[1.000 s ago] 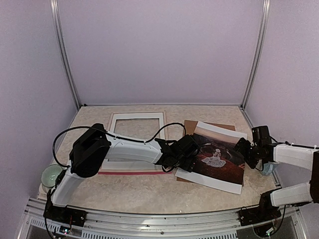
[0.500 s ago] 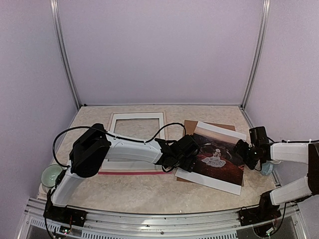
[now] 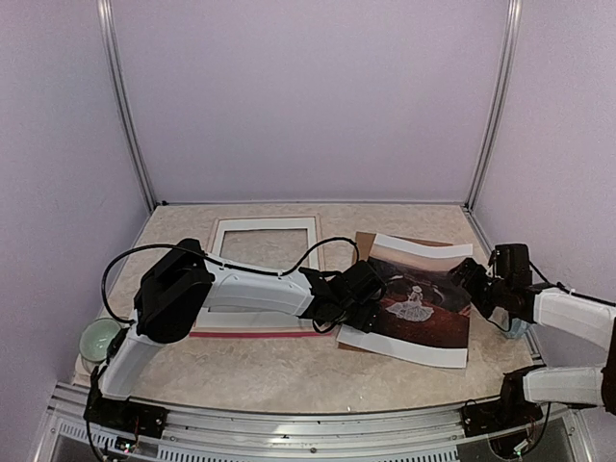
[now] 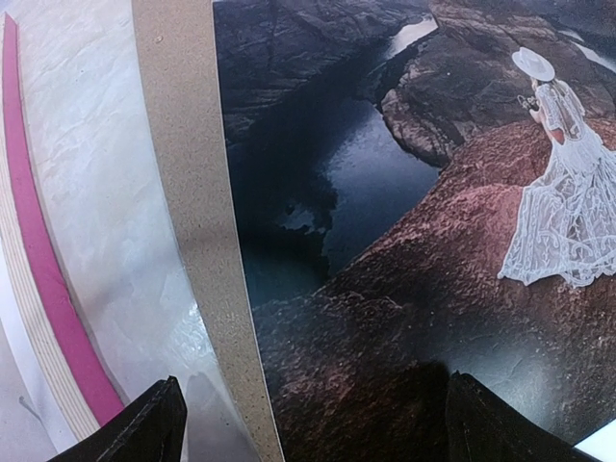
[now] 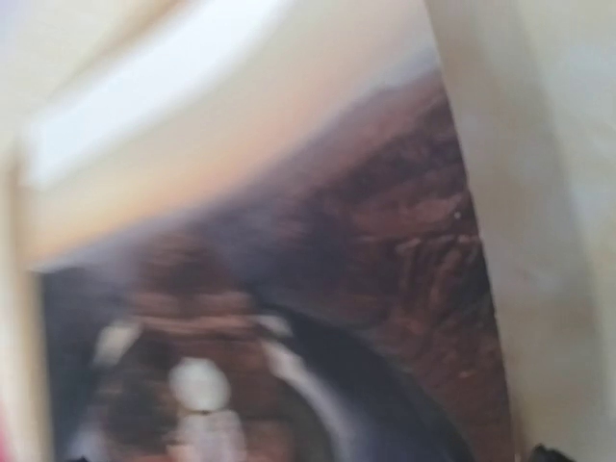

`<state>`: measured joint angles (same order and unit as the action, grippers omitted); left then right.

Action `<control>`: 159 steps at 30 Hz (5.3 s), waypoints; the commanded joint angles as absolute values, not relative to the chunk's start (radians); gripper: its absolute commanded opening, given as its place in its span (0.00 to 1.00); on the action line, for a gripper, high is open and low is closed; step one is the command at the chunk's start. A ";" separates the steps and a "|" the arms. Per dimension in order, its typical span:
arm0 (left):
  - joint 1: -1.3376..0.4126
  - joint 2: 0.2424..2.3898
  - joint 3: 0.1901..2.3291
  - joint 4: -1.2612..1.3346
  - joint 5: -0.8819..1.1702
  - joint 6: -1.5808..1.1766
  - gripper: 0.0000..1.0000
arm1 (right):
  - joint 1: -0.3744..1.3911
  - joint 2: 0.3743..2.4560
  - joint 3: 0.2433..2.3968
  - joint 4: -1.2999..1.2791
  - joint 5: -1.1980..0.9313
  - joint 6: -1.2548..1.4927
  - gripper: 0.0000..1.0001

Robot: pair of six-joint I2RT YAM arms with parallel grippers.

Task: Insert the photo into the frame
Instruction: Pick up the photo from the backboard, then pass from the right arm to the left, then turn over the photo.

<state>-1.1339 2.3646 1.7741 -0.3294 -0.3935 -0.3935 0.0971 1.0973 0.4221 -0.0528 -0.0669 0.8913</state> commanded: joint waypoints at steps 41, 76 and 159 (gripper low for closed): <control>-1.090 2.198 1.707 -0.314 -0.366 -0.420 0.94 | 0.092 1.100 0.588 -0.044 -0.543 0.838 0.11; -1.185 2.014 1.751 -0.296 -0.131 -0.432 0.99 | 0.413 1.238 0.800 -0.032 -0.357 0.971 0.32; -0.972 2.017 1.829 -0.199 0.123 -0.659 0.01 | 0.345 1.082 0.855 -0.124 -0.314 0.921 0.99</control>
